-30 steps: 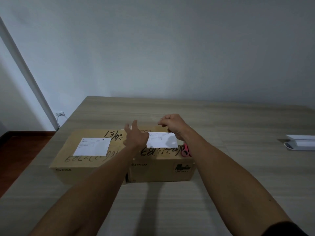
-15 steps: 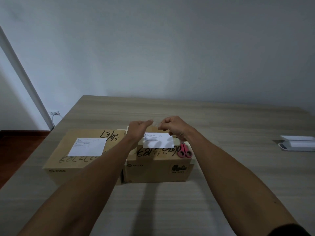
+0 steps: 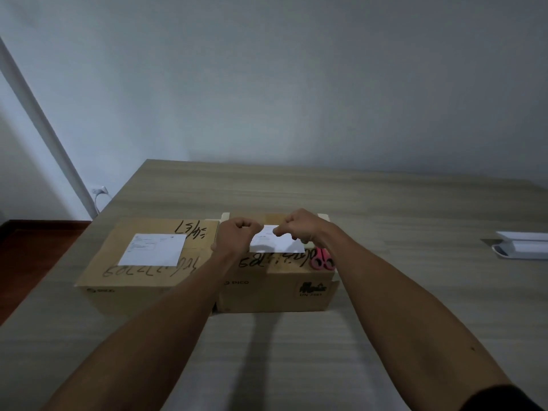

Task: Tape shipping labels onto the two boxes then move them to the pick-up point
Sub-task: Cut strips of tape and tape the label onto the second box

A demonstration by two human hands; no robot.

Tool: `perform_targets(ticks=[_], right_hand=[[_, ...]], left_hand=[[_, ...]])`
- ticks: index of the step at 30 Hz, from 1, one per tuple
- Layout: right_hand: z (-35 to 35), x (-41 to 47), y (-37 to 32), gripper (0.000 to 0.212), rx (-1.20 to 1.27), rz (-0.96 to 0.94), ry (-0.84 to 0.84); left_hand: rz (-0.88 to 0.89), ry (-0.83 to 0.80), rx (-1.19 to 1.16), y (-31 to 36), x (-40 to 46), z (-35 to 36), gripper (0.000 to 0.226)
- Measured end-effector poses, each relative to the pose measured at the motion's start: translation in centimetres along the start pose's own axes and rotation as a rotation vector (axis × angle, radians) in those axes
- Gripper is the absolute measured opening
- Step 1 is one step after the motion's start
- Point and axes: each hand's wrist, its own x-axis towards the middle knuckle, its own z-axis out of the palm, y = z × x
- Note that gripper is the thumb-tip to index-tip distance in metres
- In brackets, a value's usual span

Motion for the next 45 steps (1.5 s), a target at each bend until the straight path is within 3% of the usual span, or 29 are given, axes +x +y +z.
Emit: perform_targets(ticks=[5, 10, 15, 18, 19, 21, 23, 33, 38, 45], right_hand=[[1.7, 1.3, -0.2, 0.022, -0.124, 0.013, -0.098], [3.1, 2.0, -0.7, 0.032, -0.194, 0.018, -0.151], [3.8, 2.8, -0.8, 0.022, -0.233, 0.019, -0.159], [3.9, 3.3, -0.8, 0.009, -0.231, 0.006, -0.17], [4.0, 3.4, -0.8, 0.014, -0.228, 0.008, -0.174], [4.1, 3.8, -0.7, 0.033, -0.225, 0.022, -0.18], [4.5, 4.0, -0.5, 0.038, -0.236, 0.026, -0.173], [5.0, 4.5, -0.3, 0.025, -0.205, 0.042, -0.165], [5.1, 4.6, -0.5, 0.03, -0.205, 0.067, -0.172], [5.4, 4.6, -0.8, 0.02, -0.247, 0.082, -0.162]], left_hand=[[-0.098, 0.103, 0.131, -1.9, -0.2, -0.5, 0.025], [-0.143, 0.247, 0.208, -3.3, -0.9, 0.1, 0.003], [-0.19, 0.49, 0.409, -3.6, -1.6, 1.6, 0.008], [-0.2, 0.543, 0.455, -3.7, -1.6, 2.3, 0.009], [-0.204, 0.553, 0.458, -3.7, -1.7, 2.4, 0.009], [-0.209, 0.562, 0.482, -3.7, -1.7, 2.7, 0.009], [-0.196, 0.553, 0.538, -3.7, -1.9, 2.8, 0.01], [-0.17, 0.48, 0.736, -4.3, -1.9, 3.2, 0.019], [-0.169, 0.46, 0.743, -4.3, -1.6, 3.1, 0.018], [-0.17, 0.446, 0.741, -4.6, -1.5, 2.9, 0.018]])
